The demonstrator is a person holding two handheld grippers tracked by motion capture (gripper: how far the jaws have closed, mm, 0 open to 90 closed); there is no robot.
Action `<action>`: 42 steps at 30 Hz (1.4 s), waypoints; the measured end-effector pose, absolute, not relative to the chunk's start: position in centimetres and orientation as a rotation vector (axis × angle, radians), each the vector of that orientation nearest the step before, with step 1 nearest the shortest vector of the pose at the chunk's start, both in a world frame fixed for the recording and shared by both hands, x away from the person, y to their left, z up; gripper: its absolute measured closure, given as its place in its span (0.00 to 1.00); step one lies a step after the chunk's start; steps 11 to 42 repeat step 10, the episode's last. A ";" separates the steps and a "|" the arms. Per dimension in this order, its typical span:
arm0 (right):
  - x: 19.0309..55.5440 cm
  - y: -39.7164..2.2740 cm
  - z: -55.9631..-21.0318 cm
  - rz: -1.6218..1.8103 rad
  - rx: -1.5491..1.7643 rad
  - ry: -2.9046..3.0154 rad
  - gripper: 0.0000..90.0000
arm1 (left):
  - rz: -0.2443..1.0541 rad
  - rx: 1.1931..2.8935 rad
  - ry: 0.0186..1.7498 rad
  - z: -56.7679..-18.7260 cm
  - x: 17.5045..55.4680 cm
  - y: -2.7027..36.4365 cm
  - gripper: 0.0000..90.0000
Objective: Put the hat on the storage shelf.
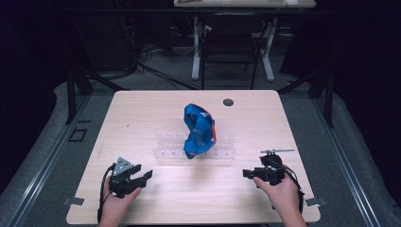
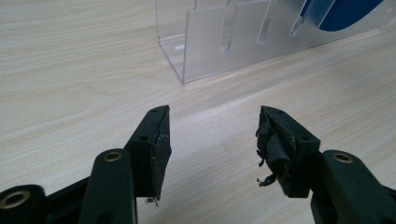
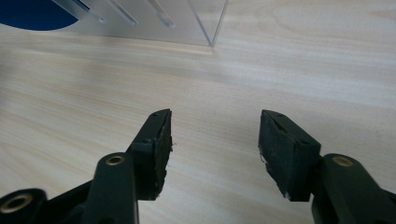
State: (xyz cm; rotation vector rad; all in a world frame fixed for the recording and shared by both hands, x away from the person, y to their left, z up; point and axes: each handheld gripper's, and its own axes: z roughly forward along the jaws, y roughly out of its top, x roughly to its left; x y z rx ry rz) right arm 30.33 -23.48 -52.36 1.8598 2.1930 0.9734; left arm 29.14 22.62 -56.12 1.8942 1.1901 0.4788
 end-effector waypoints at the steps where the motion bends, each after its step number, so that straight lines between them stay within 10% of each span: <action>1: 30.3 -23.5 -52.5 0.976 1.850 2.183 0.48 | 0.479 1.894 1.190 -56.1 29.1 22.6 0.49; 42: 29.7 -24.3 -53.7 1.011 1.775 2.108 0.44 | 0.493 1.907 1.177 -56.3 29.3 22.7 0.41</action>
